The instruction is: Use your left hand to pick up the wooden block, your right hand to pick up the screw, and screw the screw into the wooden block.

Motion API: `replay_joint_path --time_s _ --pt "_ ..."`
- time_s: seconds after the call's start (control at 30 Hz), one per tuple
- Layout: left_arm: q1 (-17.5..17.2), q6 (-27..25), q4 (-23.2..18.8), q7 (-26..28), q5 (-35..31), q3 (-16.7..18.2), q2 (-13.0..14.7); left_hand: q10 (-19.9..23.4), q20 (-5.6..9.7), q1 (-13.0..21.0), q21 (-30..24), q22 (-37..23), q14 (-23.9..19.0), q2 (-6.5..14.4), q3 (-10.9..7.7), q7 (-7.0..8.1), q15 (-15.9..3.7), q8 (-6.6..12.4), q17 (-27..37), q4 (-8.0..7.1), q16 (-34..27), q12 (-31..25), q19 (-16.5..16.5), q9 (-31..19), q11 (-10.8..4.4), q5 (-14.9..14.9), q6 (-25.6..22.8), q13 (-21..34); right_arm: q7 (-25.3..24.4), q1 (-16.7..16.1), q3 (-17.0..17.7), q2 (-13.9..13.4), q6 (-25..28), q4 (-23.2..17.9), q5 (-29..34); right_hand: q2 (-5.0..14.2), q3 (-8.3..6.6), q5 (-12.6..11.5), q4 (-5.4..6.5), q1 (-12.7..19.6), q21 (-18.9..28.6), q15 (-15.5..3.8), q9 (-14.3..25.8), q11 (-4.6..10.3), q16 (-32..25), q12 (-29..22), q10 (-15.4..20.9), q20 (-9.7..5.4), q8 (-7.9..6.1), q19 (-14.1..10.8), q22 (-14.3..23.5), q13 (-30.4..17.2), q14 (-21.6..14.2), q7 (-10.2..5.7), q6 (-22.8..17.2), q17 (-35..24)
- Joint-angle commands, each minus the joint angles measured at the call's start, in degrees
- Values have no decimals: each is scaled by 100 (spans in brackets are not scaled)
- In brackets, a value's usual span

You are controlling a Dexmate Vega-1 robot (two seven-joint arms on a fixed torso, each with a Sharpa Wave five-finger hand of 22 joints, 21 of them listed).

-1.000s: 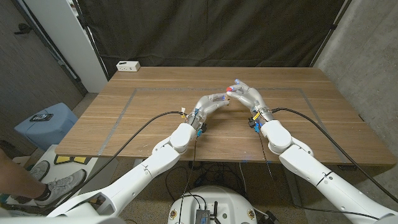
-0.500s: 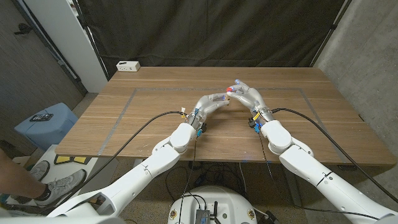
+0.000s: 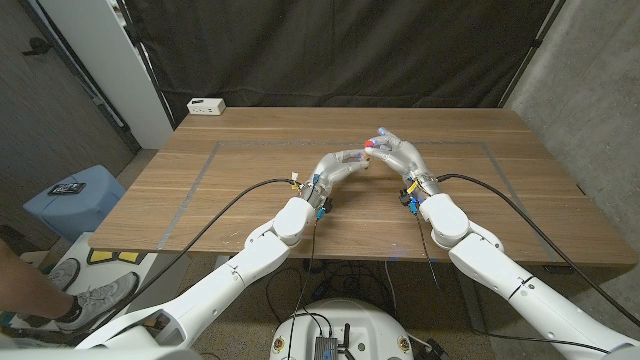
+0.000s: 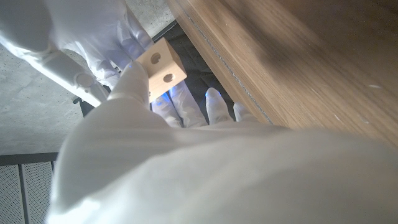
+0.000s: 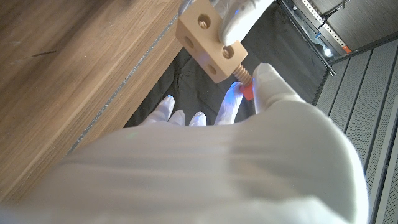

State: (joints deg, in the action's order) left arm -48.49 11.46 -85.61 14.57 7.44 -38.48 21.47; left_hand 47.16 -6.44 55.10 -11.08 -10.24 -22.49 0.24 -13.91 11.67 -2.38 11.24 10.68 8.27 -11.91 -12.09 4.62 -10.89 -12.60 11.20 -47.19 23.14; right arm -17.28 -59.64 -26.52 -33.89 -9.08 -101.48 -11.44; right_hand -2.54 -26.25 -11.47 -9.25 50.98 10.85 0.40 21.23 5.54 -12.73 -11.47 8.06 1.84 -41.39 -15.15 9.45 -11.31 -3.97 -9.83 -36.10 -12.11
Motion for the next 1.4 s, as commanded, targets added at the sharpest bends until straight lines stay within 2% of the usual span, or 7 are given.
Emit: replay_joint_path --time_s 0.03,1.4 --pt "0 6 -4 -12 19 7 1 -21 -44 37 -37 -10 -18 11 34 -42 -517 37 10 -4 -1 -18 6 -1 -4 -16 -64 -6 11 7 -9 21 -46 54 7 37 7 -41 -11 69 13 -51 7 5 25 11 -30 4 -37 6 35 -24 18 -39 5 -29" --pt "88 21 134 -49 50 -9 -56 -24 -50 49 -38 -10 -27 21 40 -60 -521 39 10 -2 -3 -15 11 -10 -4 -12 -60 -9 88 71 -22 35 -130 204 -17 38 35 -42 0 83 7 -60 -28 14 36 24 -100 11 -30 31 35 -25 58 -80 70 -33"
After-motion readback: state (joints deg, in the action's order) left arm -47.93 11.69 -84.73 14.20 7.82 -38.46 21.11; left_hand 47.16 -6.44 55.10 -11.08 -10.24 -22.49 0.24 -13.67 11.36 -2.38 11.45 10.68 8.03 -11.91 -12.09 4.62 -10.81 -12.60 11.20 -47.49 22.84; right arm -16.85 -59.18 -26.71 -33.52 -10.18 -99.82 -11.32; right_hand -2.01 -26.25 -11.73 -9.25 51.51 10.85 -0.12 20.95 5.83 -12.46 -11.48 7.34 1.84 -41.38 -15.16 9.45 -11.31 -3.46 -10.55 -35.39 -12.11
